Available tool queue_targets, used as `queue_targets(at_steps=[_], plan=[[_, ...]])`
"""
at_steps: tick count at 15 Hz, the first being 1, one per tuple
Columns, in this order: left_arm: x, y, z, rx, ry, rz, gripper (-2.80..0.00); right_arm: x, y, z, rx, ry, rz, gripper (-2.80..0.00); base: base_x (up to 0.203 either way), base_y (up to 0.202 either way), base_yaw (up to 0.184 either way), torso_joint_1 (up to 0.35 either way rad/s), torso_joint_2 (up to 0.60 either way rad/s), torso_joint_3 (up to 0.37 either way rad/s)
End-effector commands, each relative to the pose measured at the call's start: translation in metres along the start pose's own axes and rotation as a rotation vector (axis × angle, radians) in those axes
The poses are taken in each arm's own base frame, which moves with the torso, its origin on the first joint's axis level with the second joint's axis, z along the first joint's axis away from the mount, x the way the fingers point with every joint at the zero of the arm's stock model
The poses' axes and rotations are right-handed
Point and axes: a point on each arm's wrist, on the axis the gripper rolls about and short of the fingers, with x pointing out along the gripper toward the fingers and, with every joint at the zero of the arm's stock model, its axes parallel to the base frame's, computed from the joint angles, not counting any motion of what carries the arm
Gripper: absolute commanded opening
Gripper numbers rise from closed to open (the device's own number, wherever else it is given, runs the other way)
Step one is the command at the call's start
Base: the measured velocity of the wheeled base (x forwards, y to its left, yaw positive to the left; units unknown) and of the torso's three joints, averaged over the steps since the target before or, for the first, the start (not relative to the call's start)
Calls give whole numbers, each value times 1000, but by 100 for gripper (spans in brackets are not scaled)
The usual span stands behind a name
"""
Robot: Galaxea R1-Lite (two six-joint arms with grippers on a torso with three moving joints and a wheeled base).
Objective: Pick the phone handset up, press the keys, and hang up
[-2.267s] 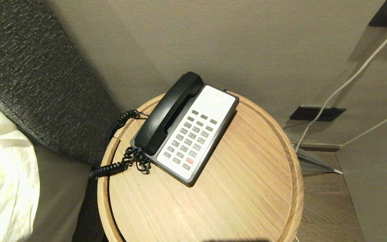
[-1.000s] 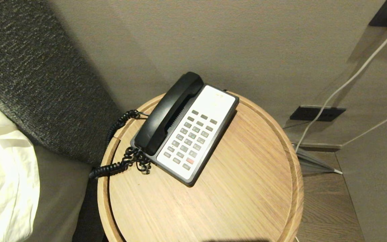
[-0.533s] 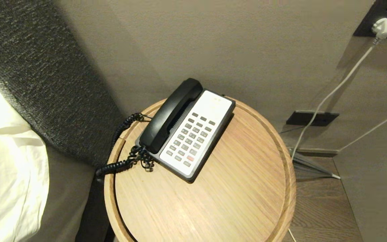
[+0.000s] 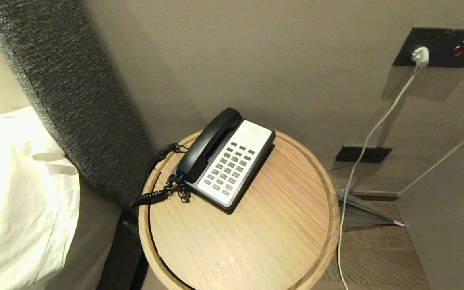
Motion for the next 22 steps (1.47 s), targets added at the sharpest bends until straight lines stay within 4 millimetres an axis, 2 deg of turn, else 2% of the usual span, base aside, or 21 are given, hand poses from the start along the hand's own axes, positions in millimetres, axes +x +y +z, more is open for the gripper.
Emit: queue_targets(at_steps=[1, 22], plan=[[2, 0, -11, 1, 38, 0, -280, 2, 0, -6, 0, 24, -1, -280, 0, 0, 0, 0, 0, 198], [2, 0, -11, 0, 38, 0, -280, 2, 0, -6, 0, 24, -1, -280, 0, 0, 0, 2, 2, 202]])
